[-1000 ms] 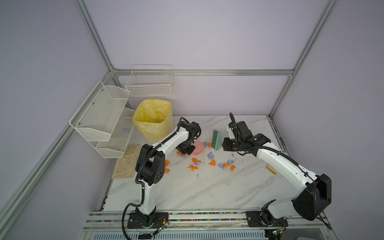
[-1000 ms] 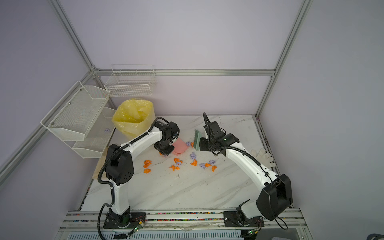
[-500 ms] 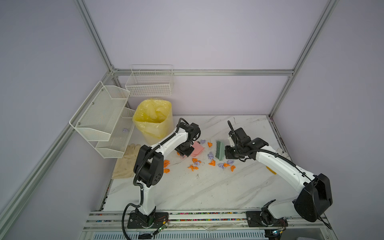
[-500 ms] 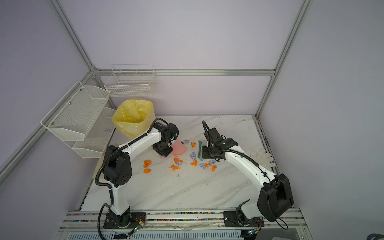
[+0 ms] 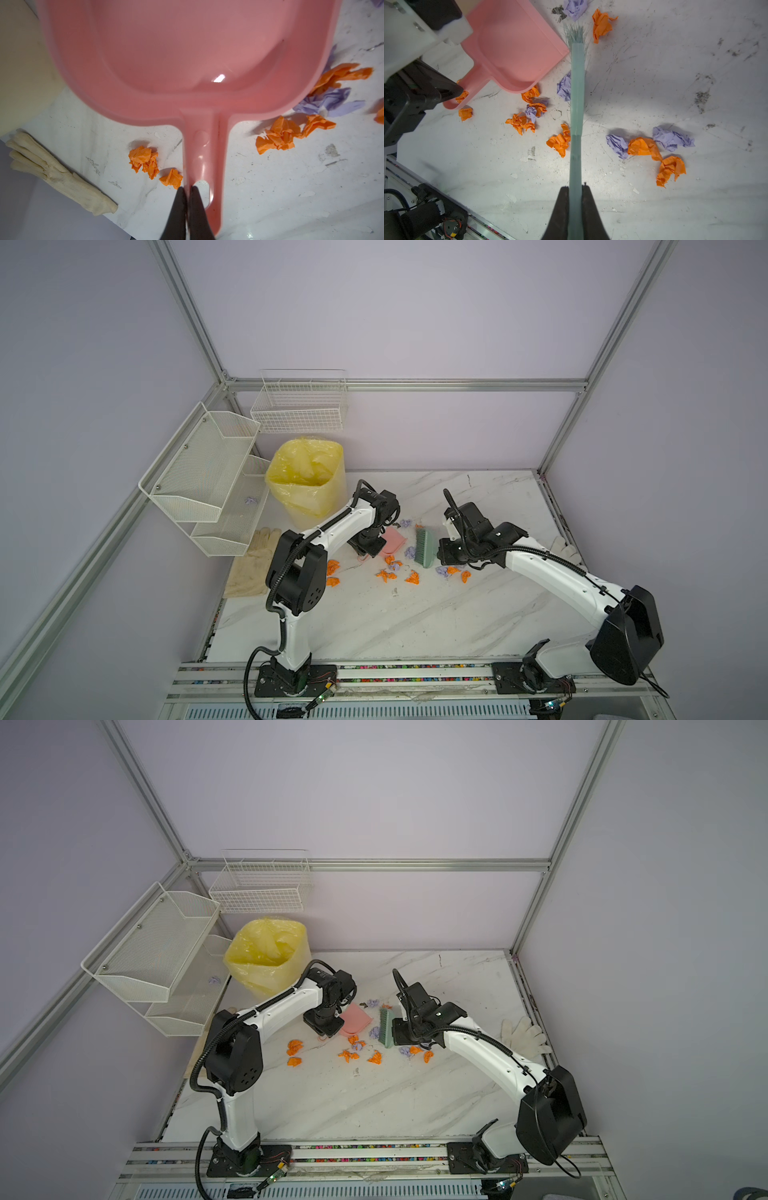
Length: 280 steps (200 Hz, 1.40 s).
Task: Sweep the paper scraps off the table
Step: 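Brush scraps into the pink dustpan with the right gripper while the left holds it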
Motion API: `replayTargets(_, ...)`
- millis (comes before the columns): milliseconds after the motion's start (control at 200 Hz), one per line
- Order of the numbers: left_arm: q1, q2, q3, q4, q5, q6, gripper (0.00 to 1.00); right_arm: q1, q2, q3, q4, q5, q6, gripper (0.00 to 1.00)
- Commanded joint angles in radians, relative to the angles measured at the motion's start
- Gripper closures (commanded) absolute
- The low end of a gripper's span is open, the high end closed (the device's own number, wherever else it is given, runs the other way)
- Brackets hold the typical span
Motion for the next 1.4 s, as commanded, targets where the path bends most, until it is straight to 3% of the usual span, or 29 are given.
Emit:
replayTargets(0, 0.005, -0.073, -0.049, 0.002, -0.020, 0.011, 1.00, 0.003, 0.032, 0.037, 0.061, 0.013, 0.019, 1.00)
replayTargets(245, 0.005, -0.108, -0.090, 0.014, 0.001, 0.013, 1.00, 0.001, 0.096, 0.105, 0.115, 0.020, 0.019, 1.00)
replayTargets(520, 0.006, -0.096, -0.099, 0.008, -0.001, 0.008, 1.00, -0.003, 0.162, 0.197, 0.112, 0.118, 0.009, 1.00)
replayTargets(855, 0.006, -0.084, -0.087, 0.001, 0.014, 0.008, 1.00, -0.081, 0.163, 0.262, 0.100, 0.164, -0.049, 1.00)
replayTargets(1175, 0.005, -0.025, -0.022, -0.023, 0.059, -0.001, 1.00, -0.104, 0.199, 0.279, 0.037, 0.232, -0.191, 1.00)
replayTargets(1395, 0.005, 0.019, 0.052, -0.044, 0.117, -0.001, 1.00, -0.103, 0.279, 0.271, 0.052, 0.177, -0.258, 1.00)
